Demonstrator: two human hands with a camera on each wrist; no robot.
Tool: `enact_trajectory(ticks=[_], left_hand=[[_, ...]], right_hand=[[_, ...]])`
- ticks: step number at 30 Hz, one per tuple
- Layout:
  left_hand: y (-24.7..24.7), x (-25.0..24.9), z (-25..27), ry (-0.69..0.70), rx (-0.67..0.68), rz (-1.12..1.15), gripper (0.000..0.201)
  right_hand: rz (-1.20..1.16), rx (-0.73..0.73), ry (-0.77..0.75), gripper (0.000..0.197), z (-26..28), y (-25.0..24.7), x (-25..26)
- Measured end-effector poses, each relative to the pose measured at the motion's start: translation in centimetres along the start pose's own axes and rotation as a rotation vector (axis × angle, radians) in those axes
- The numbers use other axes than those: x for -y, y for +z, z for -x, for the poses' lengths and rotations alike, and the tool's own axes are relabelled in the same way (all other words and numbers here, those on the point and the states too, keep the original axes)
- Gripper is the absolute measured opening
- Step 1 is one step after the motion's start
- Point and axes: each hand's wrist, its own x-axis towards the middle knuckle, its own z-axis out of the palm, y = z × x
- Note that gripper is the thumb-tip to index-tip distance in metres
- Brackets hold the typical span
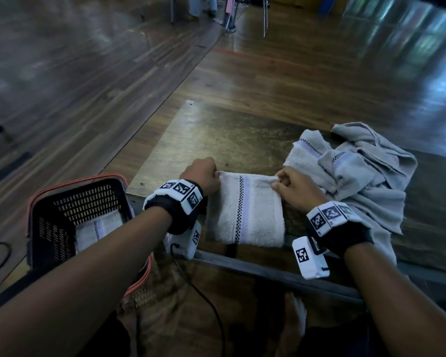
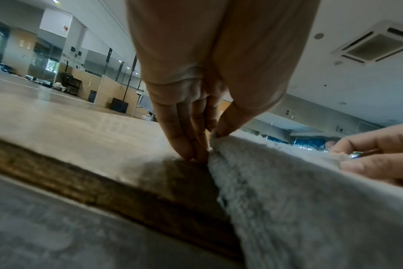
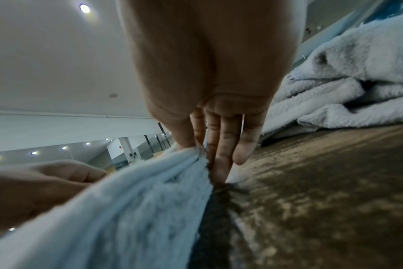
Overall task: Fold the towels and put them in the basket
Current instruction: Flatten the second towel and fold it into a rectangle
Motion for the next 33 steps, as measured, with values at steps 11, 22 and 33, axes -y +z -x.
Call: enact_trajectory(ticks=[11, 22, 33], left_hand=[[1.2, -0.3, 0.6, 0.312, -0.118, -0.247, 0.028], [0.7, 0.5, -0.5, 0.215, -0.114, -0.042, 0.011], [1.0, -0.8, 1.8, 0.383, -0.299, -0.265, 0.019]], right_hand=[[0.221, -0.143, -0.119, 0.006, 0.1, 0.8, 1.6], [0.227, -0.112, -0.219, 0.006, -0.7, 0.2, 1.2], [0.744, -0.174, -0.316, 0.036, 0.8, 1.7, 2.8]])
